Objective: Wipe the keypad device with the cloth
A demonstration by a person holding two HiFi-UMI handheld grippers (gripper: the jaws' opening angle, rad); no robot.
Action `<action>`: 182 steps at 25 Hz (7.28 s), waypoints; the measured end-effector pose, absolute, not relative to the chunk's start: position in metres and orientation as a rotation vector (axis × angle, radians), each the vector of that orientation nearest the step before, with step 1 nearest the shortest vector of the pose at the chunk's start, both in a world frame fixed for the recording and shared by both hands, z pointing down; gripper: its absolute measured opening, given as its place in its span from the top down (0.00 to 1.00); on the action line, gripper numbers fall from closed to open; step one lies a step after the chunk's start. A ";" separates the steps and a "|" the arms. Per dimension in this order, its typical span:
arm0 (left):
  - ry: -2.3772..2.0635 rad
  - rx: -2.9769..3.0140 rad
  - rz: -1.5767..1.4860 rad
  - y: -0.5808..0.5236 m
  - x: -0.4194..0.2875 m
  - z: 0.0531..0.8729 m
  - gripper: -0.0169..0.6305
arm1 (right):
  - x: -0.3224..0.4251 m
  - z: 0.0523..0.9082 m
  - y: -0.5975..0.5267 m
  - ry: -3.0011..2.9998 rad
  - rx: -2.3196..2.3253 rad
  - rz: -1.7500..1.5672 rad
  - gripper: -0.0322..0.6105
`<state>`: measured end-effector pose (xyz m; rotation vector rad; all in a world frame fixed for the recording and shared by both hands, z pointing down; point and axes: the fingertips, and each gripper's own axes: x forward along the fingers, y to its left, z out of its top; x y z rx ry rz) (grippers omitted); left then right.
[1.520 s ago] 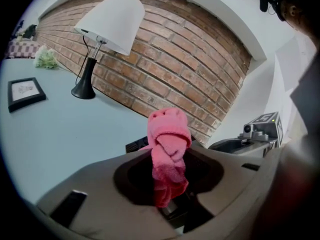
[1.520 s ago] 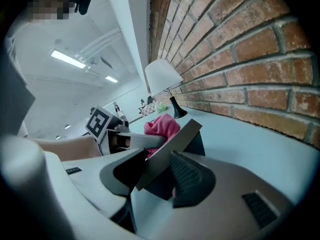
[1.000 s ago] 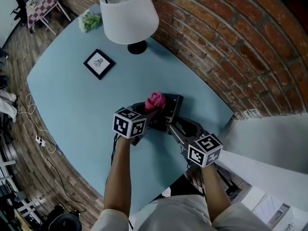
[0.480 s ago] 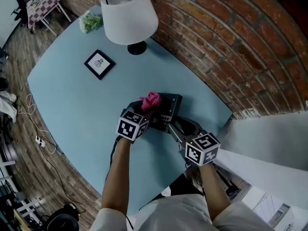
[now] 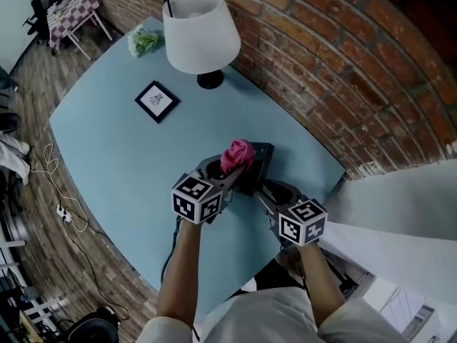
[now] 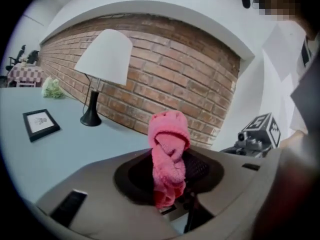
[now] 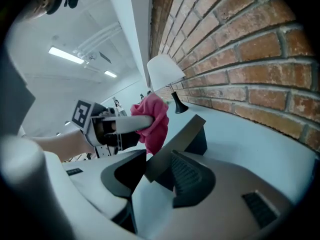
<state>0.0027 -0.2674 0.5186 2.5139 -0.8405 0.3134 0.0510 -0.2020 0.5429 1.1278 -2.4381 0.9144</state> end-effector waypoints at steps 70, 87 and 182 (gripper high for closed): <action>-0.792 2.440 0.435 -0.214 0.024 0.542 0.71 | 0.048 0.546 -0.190 -2.528 1.122 0.971 0.72; -0.900 2.308 0.630 -0.228 -0.029 0.603 0.71 | 0.049 0.547 -0.191 -2.526 1.142 1.006 0.71; -1.248 2.379 0.387 -0.155 -0.097 0.533 0.71 | 0.055 0.495 -0.142 -2.365 1.247 0.435 0.82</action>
